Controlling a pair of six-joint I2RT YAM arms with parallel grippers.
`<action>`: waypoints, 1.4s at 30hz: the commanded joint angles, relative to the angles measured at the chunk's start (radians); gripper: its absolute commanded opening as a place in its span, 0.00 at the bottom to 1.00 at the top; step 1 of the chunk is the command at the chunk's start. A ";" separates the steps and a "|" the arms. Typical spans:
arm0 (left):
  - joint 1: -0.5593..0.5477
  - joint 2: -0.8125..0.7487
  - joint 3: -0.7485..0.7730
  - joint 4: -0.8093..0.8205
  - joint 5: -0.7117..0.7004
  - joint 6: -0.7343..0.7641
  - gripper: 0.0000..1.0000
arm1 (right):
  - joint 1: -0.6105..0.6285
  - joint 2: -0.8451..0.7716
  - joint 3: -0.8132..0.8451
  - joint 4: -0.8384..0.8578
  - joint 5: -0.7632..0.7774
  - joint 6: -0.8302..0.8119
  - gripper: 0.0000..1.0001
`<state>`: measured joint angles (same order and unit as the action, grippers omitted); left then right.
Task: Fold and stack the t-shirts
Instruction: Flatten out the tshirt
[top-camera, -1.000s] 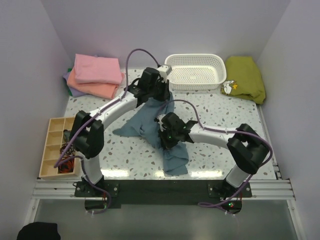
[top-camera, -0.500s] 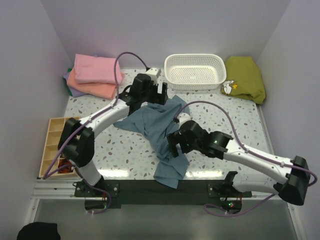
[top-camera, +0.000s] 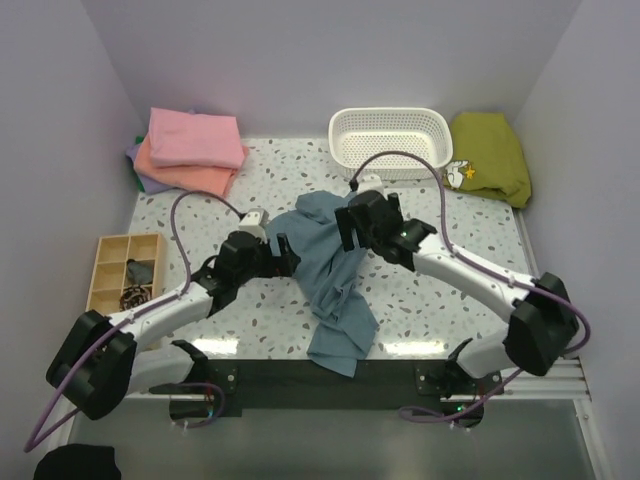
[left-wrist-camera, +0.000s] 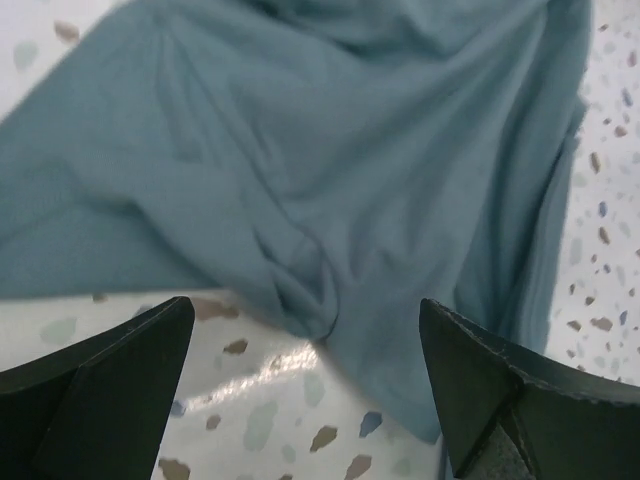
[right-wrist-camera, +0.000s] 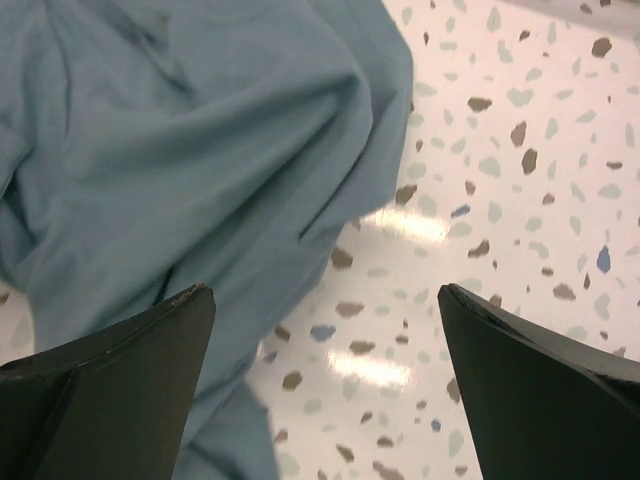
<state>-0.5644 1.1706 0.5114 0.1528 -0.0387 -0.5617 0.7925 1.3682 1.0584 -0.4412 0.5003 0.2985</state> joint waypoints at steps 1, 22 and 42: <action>-0.002 -0.049 -0.065 0.137 -0.027 -0.098 1.00 | -0.076 0.187 0.211 0.128 -0.092 -0.162 0.99; -0.002 0.058 -0.300 0.467 -0.070 -0.297 1.00 | -0.076 0.917 0.972 -0.120 -0.198 -0.475 0.99; 0.000 0.517 -0.106 0.726 0.055 -0.336 0.61 | -0.203 0.919 0.964 -0.137 -0.200 -0.434 0.00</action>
<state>-0.5652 1.6413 0.3763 0.8738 -0.0254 -0.9070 0.6289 2.4115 2.1189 -0.6266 0.2955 -0.1589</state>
